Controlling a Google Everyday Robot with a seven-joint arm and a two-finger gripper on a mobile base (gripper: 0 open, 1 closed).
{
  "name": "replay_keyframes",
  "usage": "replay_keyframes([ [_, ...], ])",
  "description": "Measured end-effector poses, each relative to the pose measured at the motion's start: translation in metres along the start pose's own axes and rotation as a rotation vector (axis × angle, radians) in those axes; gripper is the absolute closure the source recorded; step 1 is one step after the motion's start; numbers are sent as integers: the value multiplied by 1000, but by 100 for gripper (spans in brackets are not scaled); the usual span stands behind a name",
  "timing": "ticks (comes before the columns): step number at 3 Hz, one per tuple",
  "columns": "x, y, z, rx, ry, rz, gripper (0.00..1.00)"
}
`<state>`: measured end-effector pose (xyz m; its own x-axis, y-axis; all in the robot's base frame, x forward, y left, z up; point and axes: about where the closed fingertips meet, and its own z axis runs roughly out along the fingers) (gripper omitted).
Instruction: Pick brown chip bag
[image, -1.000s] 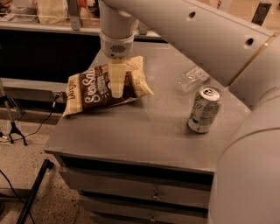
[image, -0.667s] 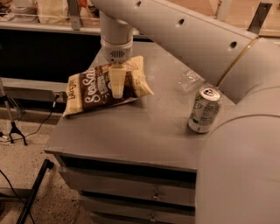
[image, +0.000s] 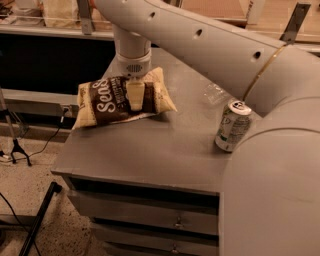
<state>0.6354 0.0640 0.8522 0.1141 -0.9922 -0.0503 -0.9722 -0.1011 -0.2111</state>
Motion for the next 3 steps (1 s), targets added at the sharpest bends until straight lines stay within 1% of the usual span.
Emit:
replay_keyframes([
  [1,0,0,-2,0,0,0,86],
  [2,0,-2,-7,0,0,0,100],
  [3,0,-2,-8,0,0,0,100],
])
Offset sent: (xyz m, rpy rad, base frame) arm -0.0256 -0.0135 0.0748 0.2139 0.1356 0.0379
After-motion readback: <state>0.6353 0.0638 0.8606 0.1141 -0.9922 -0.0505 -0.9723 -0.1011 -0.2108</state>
